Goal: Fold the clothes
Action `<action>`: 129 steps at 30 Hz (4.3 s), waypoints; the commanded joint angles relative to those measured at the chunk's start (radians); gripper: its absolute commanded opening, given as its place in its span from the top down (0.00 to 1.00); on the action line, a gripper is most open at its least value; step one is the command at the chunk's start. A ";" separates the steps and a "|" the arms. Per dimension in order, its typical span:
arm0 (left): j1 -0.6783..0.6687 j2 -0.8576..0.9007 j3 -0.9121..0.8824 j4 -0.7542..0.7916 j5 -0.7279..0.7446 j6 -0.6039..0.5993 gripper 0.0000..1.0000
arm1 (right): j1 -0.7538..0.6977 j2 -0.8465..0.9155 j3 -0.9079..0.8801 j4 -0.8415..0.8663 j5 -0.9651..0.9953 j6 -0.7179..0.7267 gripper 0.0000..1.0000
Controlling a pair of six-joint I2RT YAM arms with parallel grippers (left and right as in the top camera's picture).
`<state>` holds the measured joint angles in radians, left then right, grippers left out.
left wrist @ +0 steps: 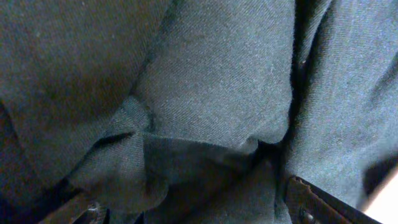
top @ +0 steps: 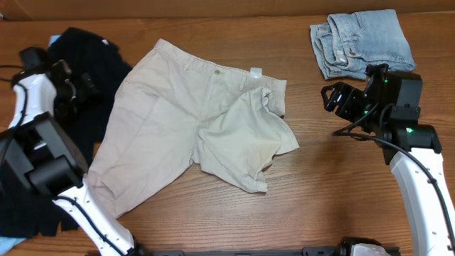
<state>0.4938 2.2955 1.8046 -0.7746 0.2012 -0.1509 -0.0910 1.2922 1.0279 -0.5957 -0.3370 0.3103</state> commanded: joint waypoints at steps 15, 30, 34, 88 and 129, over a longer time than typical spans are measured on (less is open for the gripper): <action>0.070 0.040 0.206 -0.031 -0.145 0.047 0.00 | 0.135 0.114 0.019 0.087 0.006 -0.002 0.15; -0.013 0.040 0.649 -0.359 0.093 0.075 0.00 | 0.248 0.167 0.019 0.106 0.006 -0.081 0.15; -0.089 0.040 0.700 -0.447 0.137 0.131 0.00 | 0.266 0.237 0.019 0.031 0.029 -0.094 0.18; -0.356 0.040 0.698 -0.508 0.053 0.181 0.00 | 0.267 0.374 -0.210 0.065 0.074 0.028 0.96; -0.358 0.040 0.678 -0.478 0.051 0.181 0.00 | 0.388 0.344 0.002 -0.930 0.073 0.287 0.91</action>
<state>0.1322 2.3306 2.4832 -1.2568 0.2573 0.0078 0.2348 1.6623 1.0218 -1.5219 -0.2508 0.5278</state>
